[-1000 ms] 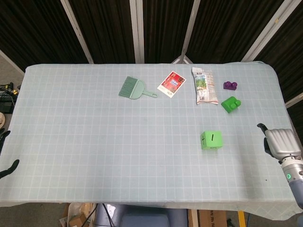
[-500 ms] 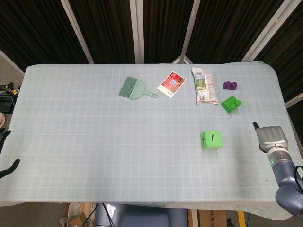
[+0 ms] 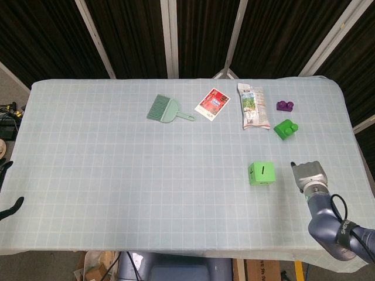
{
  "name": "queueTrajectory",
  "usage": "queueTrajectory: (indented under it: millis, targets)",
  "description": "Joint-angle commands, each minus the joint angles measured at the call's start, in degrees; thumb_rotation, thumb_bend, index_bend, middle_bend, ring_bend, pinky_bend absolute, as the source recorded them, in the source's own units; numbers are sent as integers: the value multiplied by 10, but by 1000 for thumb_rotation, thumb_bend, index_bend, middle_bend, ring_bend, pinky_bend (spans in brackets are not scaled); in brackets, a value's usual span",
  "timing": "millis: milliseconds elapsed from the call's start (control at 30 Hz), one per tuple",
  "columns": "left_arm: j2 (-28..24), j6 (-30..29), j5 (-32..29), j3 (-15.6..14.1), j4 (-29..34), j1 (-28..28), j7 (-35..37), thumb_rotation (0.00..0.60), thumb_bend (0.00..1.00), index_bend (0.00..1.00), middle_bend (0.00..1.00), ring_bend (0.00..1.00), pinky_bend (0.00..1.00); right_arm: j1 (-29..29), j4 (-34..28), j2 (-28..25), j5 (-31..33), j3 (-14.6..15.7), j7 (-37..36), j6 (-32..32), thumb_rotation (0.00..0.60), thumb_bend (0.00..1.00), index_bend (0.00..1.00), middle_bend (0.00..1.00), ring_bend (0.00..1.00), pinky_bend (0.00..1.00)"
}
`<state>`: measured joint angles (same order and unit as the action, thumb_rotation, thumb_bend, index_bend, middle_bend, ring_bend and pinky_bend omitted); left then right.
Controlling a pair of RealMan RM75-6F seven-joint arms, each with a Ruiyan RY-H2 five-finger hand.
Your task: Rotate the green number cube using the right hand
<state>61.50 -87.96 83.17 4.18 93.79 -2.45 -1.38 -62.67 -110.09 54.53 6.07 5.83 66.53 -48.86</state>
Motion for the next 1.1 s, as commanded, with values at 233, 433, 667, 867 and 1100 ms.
queueTrajectory:
  millis: [233,433,667,867,1100]
  targets:
    - [1,3,-4,1,-1,-1,-3,600,335,118,45,0,163,-38,15,33,30,-2,-26,35,600,967,74,845,845,719]
    - [1,3,-7,3,-2,-1,-2,600,336,118,46,0,163,-74,15,53,54,3,-30,29,600,967,74,845,845,719]
    - [-2,2,-8,3,-2,0,5,600,335,118,45,0,163,-102,17,69,77,15,-31,19,600,967,74,845,845,719]
    - [-4,2,-9,4,-2,0,8,600,336,118,45,0,163,-115,20,77,79,17,-41,28,600,967,82,845,845,719]
    - [-3,3,-9,4,-2,0,7,600,335,118,42,0,163,-139,25,91,91,19,-43,27,600,967,92,845,845,719]
